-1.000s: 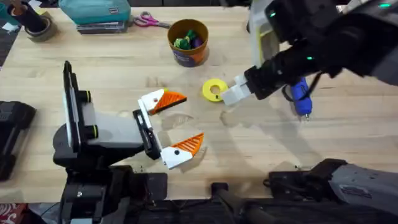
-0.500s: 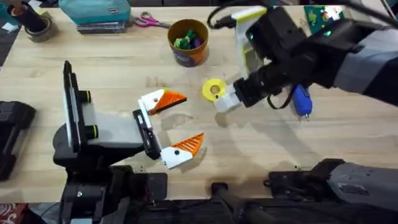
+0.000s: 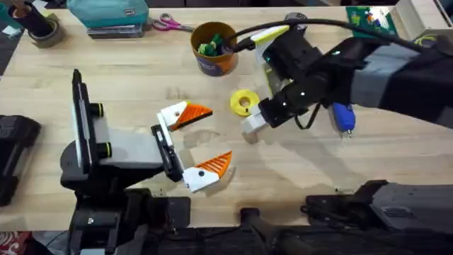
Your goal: Pick up the gripper from the table and insert it into the empty holder that is missing its gripper. Then pick up a screw, insert it into the mounting hole, and use the screwdriver to tighten it. Finally, clean up the table by picking up the vegetable and placing it into the bucket.
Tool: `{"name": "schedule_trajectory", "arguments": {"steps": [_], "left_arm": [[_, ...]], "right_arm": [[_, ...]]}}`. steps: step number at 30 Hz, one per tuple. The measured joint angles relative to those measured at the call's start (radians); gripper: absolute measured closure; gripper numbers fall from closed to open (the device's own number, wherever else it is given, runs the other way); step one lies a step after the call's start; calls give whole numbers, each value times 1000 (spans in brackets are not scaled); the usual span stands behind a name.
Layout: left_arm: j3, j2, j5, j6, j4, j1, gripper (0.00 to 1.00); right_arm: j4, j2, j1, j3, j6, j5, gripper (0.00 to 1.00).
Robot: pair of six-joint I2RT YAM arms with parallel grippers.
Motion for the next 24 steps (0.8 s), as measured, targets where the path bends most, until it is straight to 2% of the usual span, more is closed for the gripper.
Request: {"name": "schedule_trajectory", "arguments": {"steps": [12,24], "left_arm": [[0,0,0,0,0,0,15],[0,0,0,0,0,0,15]], "right_arm": [[-17,125,30,138,73,11,6],[-24,149,49,150,181,48,66]]}}
